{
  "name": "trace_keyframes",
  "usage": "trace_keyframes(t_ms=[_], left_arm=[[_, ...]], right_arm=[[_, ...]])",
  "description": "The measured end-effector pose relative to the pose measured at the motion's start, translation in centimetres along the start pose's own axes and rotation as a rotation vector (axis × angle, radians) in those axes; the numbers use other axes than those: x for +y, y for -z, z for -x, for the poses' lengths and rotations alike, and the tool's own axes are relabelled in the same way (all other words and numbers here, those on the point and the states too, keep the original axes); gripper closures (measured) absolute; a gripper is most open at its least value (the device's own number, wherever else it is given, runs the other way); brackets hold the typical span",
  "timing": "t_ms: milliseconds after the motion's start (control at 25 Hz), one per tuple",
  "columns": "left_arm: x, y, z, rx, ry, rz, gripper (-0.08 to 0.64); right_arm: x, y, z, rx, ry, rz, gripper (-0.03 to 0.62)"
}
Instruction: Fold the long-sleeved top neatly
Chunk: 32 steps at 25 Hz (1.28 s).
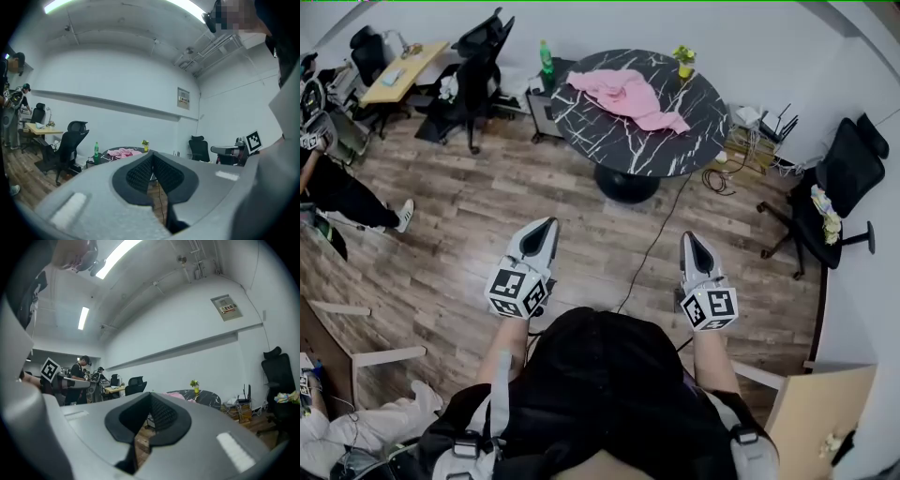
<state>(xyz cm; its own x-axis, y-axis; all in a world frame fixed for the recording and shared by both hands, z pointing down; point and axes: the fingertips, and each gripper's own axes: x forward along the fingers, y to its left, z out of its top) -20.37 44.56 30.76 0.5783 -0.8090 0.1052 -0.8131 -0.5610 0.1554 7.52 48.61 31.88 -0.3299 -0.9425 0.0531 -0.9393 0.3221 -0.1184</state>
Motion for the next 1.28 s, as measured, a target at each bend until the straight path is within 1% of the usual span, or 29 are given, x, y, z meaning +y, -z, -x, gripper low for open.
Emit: trace_keyframes(t_ms=[40, 80, 120, 160, 200, 240, 280, 360, 440, 560, 720, 840, 920, 1080, 1280], left_arm=[[-0.1, -0.1, 0.0, -0.010, -0.001, 0.002, 0.541], [-0.2, -0.1, 0.0, -0.020, 0.001, 0.008, 0.446], [-0.3, -0.2, 0.0, -0.026, 0.003, 0.016, 0.351], [-0.5, -0.3, -0.2, -0.028, 0.006, 0.020, 0.302], [-0.6, -0.3, -0.4, -0.027, 0.008, 0.019, 0.232], [-0.8, -0.4, -0.8, -0.025, 0.008, 0.016, 0.186], [-1.0, -0.4, -1.1, -0.022, 0.007, 0.013, 0.173], [-1.5, -0.4, -1.7, -0.019, -0.001, 0.010, 0.163], [-2.1, -0.4, -2.5, -0.018, -0.007, 0.008, 0.149], [-3.4, -0.2, -3.8, -0.011, -0.004, 0.002, 0.149], [-5.6, 0.0, -5.2, -0.008, 0.002, -0.008, 0.150], [-6.9, 0.1, -6.0, -0.008, -0.009, -0.045, 0.152], [-7.4, 0.6, -6.4, 0.006, -0.009, -0.053, 0.152], [-7.3, 1.5, -7.2, 0.044, 0.006, -0.037, 0.150], [-5.4, 1.3, -8.0, 0.025, -0.013, -0.026, 0.150]], right_arm=[[-0.4, 0.2, 0.4, -0.003, 0.008, -0.012, 0.586], [-0.7, 0.2, 0.8, -0.011, 0.011, -0.020, 0.550], [-0.8, 0.0, 1.0, -0.023, 0.010, -0.022, 0.461], [-0.9, -0.4, 1.2, -0.038, 0.008, -0.020, 0.418], [-1.0, -0.8, 1.3, -0.053, 0.008, -0.014, 0.376], [-1.2, -1.2, 1.4, -0.065, 0.011, -0.006, 0.332], [-1.4, -1.6, 1.4, -0.076, 0.014, 0.002, 0.307], [-1.7, -2.4, 1.5, -0.094, 0.017, 0.014, 0.265], [-2.1, -2.6, 1.6, -0.095, 0.009, 0.006, 0.247], [-2.2, -1.8, 1.8, -0.071, -0.029, -0.022, 0.249], [-2.7, -0.6, 2.4, -0.037, -0.075, -0.028, 0.249], [-4.1, -0.5, 2.9, -0.037, -0.083, -0.013, 0.249], [-5.1, -0.4, 3.1, -0.033, -0.078, -0.009, 0.249], [-6.4, -0.4, 2.4, -0.026, -0.077, -0.010, 0.249], [-6.4, 0.0, -0.6, -0.017, -0.083, 0.004, 0.249]])
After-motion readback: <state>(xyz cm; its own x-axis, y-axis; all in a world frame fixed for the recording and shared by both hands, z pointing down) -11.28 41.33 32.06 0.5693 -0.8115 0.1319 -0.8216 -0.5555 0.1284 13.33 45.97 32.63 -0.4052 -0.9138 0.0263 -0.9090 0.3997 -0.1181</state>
